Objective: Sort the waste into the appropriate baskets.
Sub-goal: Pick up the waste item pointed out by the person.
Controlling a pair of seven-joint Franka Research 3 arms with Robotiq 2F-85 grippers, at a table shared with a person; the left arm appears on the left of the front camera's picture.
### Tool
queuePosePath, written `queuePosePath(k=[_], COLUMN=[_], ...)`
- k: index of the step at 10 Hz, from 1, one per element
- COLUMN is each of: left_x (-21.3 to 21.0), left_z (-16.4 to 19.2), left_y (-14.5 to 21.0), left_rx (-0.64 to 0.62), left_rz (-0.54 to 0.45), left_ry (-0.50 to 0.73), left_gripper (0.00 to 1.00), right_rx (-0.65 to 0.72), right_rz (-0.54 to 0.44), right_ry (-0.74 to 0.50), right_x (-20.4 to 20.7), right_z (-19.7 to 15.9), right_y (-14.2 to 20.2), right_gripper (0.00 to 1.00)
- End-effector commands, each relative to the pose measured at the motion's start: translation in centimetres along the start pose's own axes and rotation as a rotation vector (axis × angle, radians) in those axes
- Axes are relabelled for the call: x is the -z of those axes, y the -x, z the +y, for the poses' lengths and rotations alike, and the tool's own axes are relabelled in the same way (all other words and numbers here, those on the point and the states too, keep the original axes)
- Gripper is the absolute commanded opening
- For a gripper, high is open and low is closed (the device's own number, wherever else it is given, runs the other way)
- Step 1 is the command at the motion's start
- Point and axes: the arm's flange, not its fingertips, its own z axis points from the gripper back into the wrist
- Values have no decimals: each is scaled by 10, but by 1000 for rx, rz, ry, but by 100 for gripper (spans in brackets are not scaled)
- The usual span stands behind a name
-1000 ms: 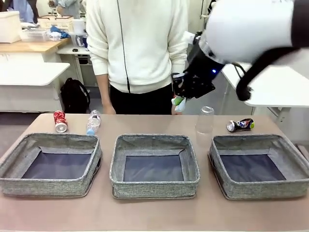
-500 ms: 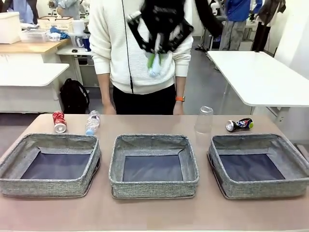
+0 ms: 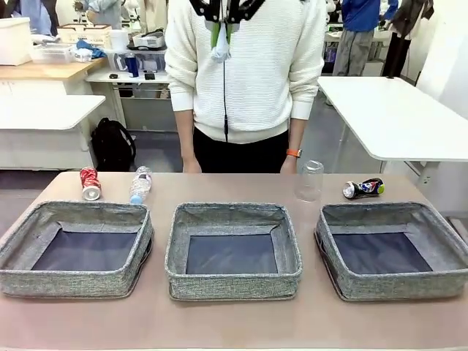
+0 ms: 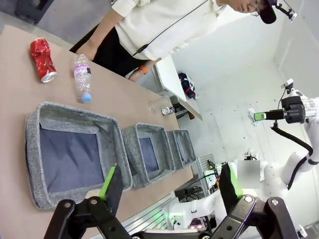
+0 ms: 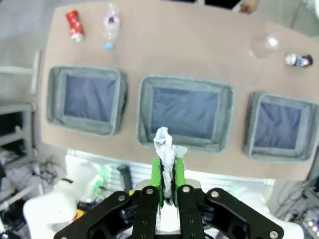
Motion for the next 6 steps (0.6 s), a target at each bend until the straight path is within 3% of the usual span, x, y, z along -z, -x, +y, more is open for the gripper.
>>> queuePosePath(k=[1, 3, 4, 6], left_x=[0, 0, 0, 0], left_z=[-2, -2, -2, -2], left_y=[-1, -1, -1, -1], left_rx=[20, 20, 20, 20], left_rz=[-6, -6, -6, -6], left_ry=[13, 13, 13, 13], left_gripper=[100, 100, 100, 100], right_rx=[15, -6, 7, 7], right_rz=[4, -15, 3, 3], right_ry=[59, 104, 33, 33], right_x=[-10, -4, -6, -6], right_z=[-9, -33, -8, -8], right_y=[3, 11, 4, 4], right_gripper=[11, 11, 11, 11])
